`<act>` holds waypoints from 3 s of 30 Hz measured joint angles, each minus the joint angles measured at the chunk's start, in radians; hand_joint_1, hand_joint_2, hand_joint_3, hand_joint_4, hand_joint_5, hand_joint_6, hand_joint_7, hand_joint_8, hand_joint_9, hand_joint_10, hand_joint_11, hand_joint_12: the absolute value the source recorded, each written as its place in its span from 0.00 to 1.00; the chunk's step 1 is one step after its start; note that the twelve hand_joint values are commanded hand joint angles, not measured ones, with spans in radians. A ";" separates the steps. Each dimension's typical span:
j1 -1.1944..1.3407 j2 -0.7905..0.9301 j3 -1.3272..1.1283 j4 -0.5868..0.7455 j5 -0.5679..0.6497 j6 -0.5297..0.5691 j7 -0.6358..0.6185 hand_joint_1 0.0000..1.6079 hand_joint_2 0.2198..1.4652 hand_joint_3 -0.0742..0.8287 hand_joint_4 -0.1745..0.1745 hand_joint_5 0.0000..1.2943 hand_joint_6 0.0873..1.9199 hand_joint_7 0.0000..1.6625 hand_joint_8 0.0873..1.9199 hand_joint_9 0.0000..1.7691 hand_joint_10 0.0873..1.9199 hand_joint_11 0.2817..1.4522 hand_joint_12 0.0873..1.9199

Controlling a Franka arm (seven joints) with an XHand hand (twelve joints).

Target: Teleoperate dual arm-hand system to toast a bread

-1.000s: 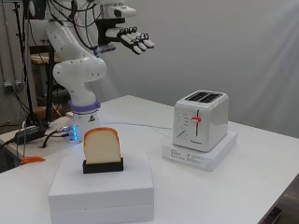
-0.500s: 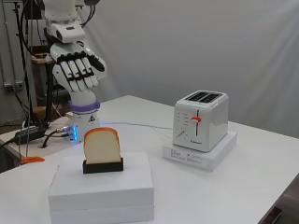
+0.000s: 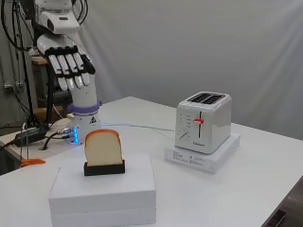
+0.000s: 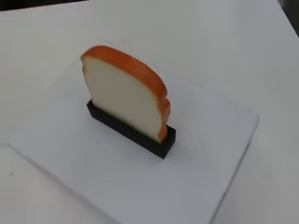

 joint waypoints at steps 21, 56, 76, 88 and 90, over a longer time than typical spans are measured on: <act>0.664 -0.391 -0.505 0.076 -0.183 0.001 0.017 0.21 0.69 0.08 0.44 0.30 0.00 0.33 0.00 0.36 0.00 0.17 0.00; 0.621 -0.384 -0.127 0.030 -0.131 0.117 0.090 0.75 0.80 0.09 0.00 0.48 0.71 0.59 0.55 0.78 0.00 0.32 0.31; 1.251 -0.364 -0.246 0.010 -0.098 0.172 0.123 0.61 0.75 0.08 0.09 0.47 0.44 0.60 0.27 0.71 0.00 0.42 0.00; 1.319 -0.401 -0.257 0.047 -0.121 0.053 0.122 0.76 0.72 0.08 0.11 0.61 0.60 0.69 0.33 0.76 0.07 0.40 0.19; 1.238 -0.409 -0.238 0.019 -0.134 0.100 0.133 0.78 0.73 0.08 0.04 0.61 0.61 0.71 0.34 0.79 0.02 0.37 0.22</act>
